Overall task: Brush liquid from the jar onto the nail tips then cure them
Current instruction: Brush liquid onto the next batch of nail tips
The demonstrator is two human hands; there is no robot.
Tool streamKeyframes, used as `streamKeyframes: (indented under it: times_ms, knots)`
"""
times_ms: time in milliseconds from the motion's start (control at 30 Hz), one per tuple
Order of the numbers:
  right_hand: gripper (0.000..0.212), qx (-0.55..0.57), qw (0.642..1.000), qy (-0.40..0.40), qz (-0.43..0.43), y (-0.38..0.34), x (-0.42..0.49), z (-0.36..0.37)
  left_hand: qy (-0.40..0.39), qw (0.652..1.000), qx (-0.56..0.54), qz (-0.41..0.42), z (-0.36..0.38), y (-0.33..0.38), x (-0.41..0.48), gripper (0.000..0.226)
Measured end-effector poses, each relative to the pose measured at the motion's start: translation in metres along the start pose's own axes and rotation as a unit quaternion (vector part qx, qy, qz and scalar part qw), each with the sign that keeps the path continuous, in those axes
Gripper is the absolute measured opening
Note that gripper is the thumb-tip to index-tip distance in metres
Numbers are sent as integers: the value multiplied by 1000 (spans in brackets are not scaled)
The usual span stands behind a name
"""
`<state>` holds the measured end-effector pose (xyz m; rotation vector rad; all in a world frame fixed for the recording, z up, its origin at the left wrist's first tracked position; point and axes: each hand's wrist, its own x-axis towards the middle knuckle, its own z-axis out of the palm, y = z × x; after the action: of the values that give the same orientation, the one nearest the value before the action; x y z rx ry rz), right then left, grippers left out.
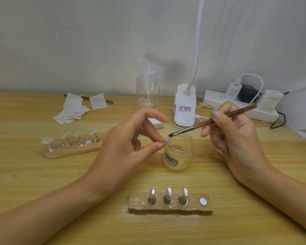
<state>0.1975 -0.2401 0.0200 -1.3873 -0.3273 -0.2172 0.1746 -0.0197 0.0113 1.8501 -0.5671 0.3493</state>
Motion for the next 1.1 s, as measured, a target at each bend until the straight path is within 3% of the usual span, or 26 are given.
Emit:
streamKeyframes:
  times_ms: [133,367,533,733,933,1100]
  knots:
    - [18,6,999,-32,-8,0,-1,2,2,1000,0,3,0,0,0,36]
    - [18,-7,1000,8,1,0,0,0,-1,1000,0,3,0,0,-1,37]
    - [19,0,999,-42,-20,0,-2,2,2,1000,2,-2,0,-1,0,41]
    - [18,-14,1000,9,7,0,0,0,5,1000,-6,-12,1,-1,0,41]
    - [20,-2,999,-30,-14,-1,-2,1,2,1000,-7,-16,1,-1,1,40]
    - [17,-13,1000,4,-4,0,-1,2,3,1000,-13,-23,1,-1,1,40]
